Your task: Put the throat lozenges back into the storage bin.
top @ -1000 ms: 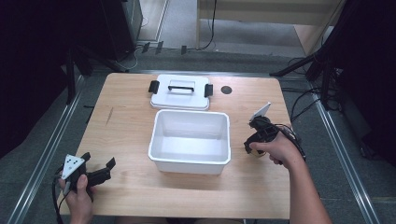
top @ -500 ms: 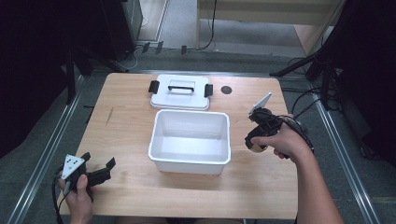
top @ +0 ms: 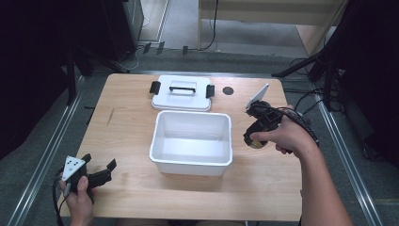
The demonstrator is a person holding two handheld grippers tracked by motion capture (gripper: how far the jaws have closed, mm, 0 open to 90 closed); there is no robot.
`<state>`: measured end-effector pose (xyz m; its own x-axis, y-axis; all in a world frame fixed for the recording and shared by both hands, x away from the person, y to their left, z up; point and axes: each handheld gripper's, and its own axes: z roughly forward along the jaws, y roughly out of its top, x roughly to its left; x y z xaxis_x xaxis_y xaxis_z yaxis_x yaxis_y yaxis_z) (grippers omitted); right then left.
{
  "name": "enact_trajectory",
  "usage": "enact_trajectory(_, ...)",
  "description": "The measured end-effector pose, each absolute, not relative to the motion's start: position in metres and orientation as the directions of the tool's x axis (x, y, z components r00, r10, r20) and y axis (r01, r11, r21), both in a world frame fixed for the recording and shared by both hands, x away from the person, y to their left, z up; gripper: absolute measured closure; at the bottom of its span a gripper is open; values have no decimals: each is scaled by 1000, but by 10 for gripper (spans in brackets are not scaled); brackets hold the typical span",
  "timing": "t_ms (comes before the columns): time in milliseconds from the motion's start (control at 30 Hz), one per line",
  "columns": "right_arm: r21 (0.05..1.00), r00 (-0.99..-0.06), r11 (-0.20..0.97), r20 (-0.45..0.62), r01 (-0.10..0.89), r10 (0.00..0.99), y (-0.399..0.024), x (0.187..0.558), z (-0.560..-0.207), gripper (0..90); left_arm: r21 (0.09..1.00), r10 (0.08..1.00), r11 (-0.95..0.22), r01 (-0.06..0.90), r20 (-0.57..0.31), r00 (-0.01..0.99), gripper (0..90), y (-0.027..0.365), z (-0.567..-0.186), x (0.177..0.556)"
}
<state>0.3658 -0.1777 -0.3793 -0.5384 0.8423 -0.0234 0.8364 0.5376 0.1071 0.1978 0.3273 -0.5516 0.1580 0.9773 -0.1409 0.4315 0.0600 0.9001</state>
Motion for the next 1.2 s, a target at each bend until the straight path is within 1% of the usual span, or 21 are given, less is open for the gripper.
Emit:
enact_trajectory(100,119,-554,552,-23,825,832,-170,365,-369,209,900,977,61,431,-142,158,2,327,-552,198)
enact_trajectory(433,128,-578,576,-23,807,816,-149,366,-355,209,900,977,61,431,-142,158,2,327,-552,198)
enact_trajectory(1200,130,-663,658,-10,742,749,-90,369,-356,209,897,975,73,436,-157,159,1,329,-552,198)
